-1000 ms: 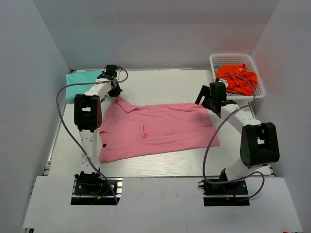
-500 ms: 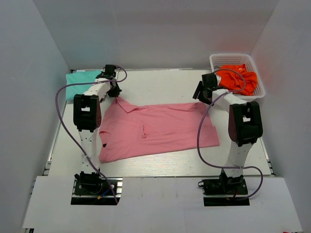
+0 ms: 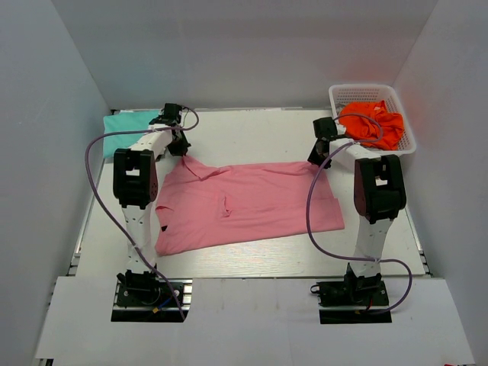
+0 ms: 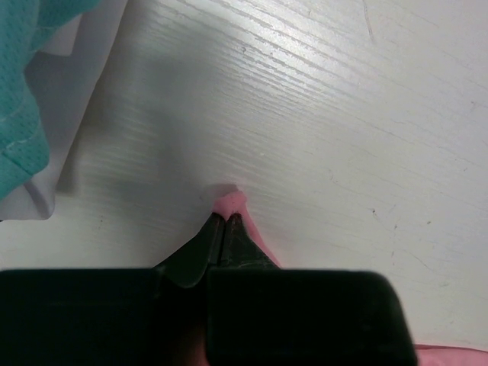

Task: Fold and stack the t-shirts
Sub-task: Grap the side of the flattened tshirt furthest away from the robot with both arms

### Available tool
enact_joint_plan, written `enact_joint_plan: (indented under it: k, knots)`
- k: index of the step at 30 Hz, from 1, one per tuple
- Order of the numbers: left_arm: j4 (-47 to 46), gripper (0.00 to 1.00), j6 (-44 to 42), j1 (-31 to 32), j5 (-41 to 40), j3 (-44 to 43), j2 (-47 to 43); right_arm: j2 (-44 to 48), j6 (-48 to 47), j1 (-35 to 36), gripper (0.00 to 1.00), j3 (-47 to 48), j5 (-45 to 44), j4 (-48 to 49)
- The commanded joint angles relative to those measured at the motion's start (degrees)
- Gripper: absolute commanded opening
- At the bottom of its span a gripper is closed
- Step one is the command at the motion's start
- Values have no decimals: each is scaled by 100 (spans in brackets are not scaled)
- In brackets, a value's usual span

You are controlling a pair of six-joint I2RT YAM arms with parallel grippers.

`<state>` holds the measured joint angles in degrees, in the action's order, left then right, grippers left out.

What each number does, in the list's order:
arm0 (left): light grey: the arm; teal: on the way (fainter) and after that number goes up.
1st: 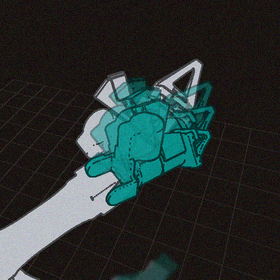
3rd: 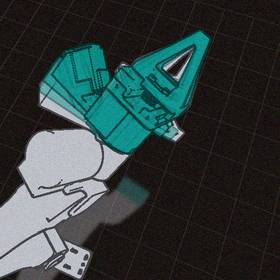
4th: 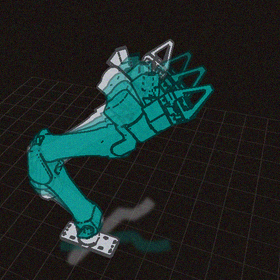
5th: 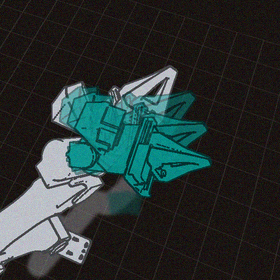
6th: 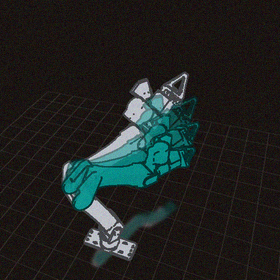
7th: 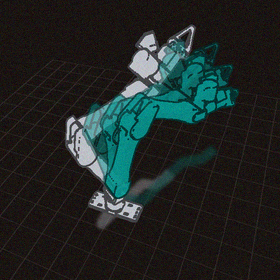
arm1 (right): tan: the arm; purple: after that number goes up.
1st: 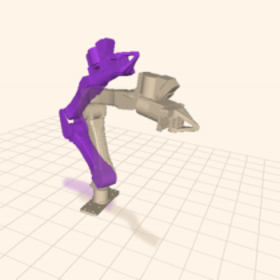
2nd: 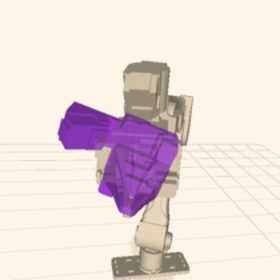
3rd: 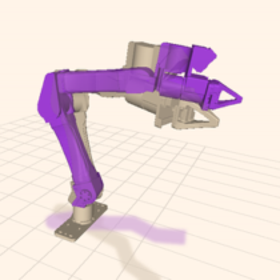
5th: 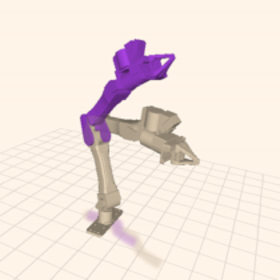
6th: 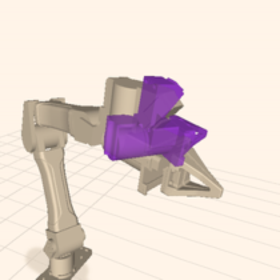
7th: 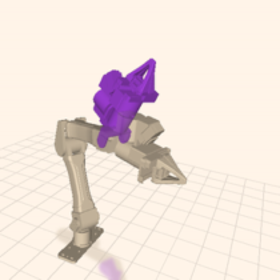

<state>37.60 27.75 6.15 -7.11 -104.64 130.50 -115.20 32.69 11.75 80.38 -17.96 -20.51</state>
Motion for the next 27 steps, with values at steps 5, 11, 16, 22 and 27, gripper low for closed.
enact_joint_plan:
  k: [5,11,16,22,27]
  knots:
    - [124,0,38,-26,52,234,-868,-301,106,-6,20,496,-278,-31]
    - [124,0,125,-26,113,760,-1491,-171,63,29,0,506,-270,-85]
    - [387,0,626,-26,175,1665,-2141,295,-218,47,0,-38,-24,257]
    - [380,0,1337,26,307,3035,-3424,797,-377,100,0,-566,55,354]
    - [343,0,1716,26,562,3827,-4128,1332,-465,108,0,-980,-120,416]
